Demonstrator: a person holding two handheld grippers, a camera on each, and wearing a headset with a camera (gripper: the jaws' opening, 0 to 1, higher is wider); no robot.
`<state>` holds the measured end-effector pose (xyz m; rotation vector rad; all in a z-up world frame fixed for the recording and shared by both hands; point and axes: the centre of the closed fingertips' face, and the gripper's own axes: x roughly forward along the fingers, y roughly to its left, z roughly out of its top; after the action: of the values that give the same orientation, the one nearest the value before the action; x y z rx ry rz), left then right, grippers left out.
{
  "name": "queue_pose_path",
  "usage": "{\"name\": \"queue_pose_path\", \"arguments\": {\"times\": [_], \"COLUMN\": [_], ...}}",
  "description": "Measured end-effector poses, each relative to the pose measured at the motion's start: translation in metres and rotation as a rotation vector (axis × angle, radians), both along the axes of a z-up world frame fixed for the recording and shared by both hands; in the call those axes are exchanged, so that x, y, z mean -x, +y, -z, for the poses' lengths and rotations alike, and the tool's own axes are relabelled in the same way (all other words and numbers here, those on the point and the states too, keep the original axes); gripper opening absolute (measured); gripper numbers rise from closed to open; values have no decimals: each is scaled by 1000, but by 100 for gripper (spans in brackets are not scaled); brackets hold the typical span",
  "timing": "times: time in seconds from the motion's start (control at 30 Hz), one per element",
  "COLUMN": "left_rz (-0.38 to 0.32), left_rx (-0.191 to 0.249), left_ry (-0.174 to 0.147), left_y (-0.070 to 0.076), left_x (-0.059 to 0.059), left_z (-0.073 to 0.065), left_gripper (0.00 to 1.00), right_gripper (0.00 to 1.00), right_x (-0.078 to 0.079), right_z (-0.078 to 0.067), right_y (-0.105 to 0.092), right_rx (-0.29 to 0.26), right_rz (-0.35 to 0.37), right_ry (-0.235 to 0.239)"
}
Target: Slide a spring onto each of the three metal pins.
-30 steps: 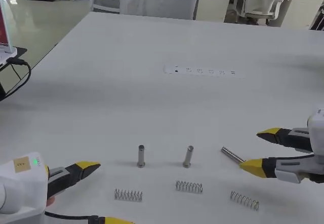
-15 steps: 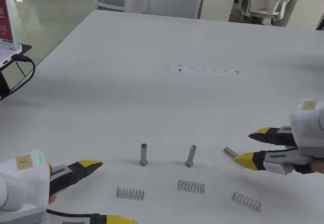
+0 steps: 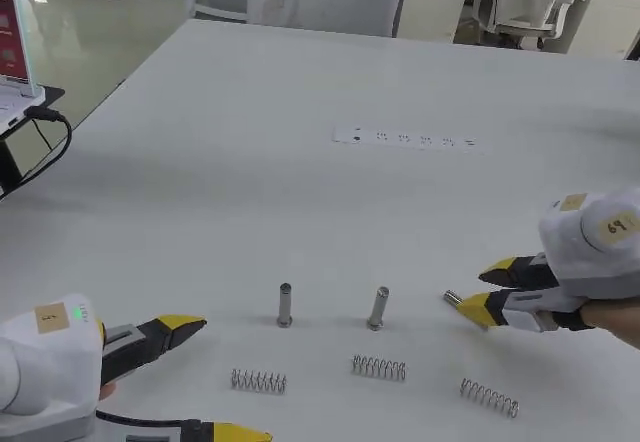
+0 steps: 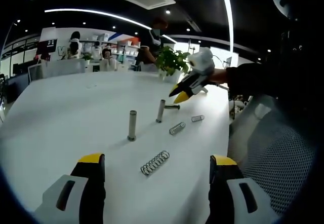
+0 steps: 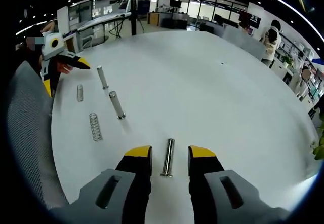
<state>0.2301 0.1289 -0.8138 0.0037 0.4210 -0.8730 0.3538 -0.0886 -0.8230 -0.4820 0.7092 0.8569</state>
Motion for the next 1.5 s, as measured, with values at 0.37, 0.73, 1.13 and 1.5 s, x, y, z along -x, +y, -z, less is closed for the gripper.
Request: {"name": "queue_pose_path", "arguments": {"times": [0.37,0.73,1.13,1.5], "left_rz": [2,7,8,2], "left_rx": [3,9,10,14], "left_ry": [3,2,0,-1], "left_y": [1,0,-1,0], "left_x": [0,-1,-1,-1], "left_z": [1,0,-2,-2], "left_gripper": [80,79,78,77], "right_gripper": [17,14,13,10], "right_x": [-4,-8,-9,-11], "right_z": [10,21,26,33], "right_y": [8,9,10,9], "right_rx": [61,97,93,111], "right_rz": [9,39,48,53], "right_ry": [33,65,95,124]}}
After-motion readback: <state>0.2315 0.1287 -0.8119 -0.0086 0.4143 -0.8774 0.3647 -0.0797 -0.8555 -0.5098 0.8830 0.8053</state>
